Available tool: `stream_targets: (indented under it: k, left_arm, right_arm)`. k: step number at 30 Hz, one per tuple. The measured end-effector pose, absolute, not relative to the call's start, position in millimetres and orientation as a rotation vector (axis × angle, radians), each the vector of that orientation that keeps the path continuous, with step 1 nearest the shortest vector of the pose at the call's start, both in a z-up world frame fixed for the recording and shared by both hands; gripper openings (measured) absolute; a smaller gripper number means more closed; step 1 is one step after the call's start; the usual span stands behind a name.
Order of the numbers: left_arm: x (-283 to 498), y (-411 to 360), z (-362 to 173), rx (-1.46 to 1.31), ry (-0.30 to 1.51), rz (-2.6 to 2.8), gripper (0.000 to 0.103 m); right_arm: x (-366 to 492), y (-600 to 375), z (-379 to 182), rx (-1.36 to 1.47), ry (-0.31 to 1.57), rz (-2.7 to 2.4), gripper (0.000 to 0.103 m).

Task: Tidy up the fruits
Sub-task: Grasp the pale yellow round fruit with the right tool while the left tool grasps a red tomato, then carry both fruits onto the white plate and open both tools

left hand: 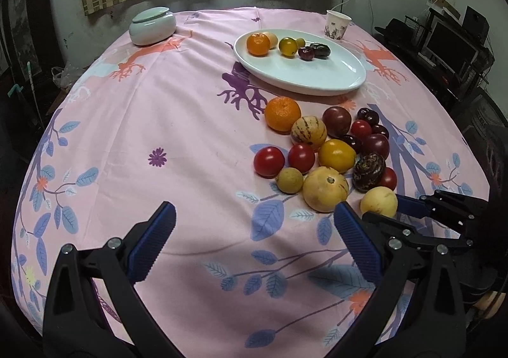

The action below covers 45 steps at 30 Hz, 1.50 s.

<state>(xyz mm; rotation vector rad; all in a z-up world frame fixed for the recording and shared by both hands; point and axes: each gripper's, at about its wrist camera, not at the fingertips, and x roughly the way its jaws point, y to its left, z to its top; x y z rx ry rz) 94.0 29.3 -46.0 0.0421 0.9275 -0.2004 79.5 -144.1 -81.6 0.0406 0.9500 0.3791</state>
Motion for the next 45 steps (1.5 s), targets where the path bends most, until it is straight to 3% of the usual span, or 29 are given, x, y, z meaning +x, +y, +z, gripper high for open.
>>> stream_targets:
  k: [11, 13, 14, 15, 25, 26, 27, 29, 30, 37, 45]
  left_arm:
    - [147.5, 28.4, -53.8, 0.142, 0.923, -0.118, 0.1]
    - [161.4, 31.4, -62.5, 0.099, 0.978, -0.148, 0.085]
    - [166.3, 31.3, -67.3, 0.08, 1.005, -0.172, 0.07]
    - [170.9, 30.4, -72.9, 0.067, 1.033, -0.186, 0.061]
    - [174.6, 13.3, -82.7, 0.03, 1.042, -0.278, 0.061]
    - [176.2, 14.7, -82.4, 0.02, 1.041, -0.276, 0.059]
    - [177.6, 16.2, -82.4, 0.012, 1.039, -0.276, 0.047]
    - [179.9, 19.6, -83.3, -0.032, 1.05, -0.317, 0.033]
    - [180.0, 19.6, -83.4, -0.04, 1.051, -0.325, 0.031]
    - [179.3, 16.1, -84.9, -0.031, 1.039, -0.319, 0.035]
    - [160.9, 13.5, -75.1, 0.012, 0.993, -0.302, 0.029]
  right_arm:
    - [58.6, -179.5, -72.1, 0.064, 0.911, 0.324, 0.037]
    - [58.4, -180.1, -72.3, 0.065, 0.91, 0.329, 0.037]
    - [58.7, -180.3, -72.3, 0.067, 0.91, 0.332, 0.037]
    - [58.6, -180.6, -72.5, 0.069, 0.91, 0.333, 0.037]
    - [63.4, -181.7, -76.5, 0.083, 0.921, 0.344, 0.037]
    - [63.8, -181.5, -76.7, 0.084, 0.921, 0.346, 0.037]
    - [63.6, -181.2, -77.1, 0.085, 0.921, 0.347, 0.037]
    - [63.7, -181.2, -77.1, 0.084, 0.919, 0.347, 0.037]
    - [63.8, -181.4, -76.9, 0.084, 0.919, 0.347, 0.037]
    - [64.4, -179.9, -77.7, 0.08, 0.926, 0.351, 0.037]
    - [63.2, -174.7, -70.4, 0.067, 0.908, 0.349, 0.037]
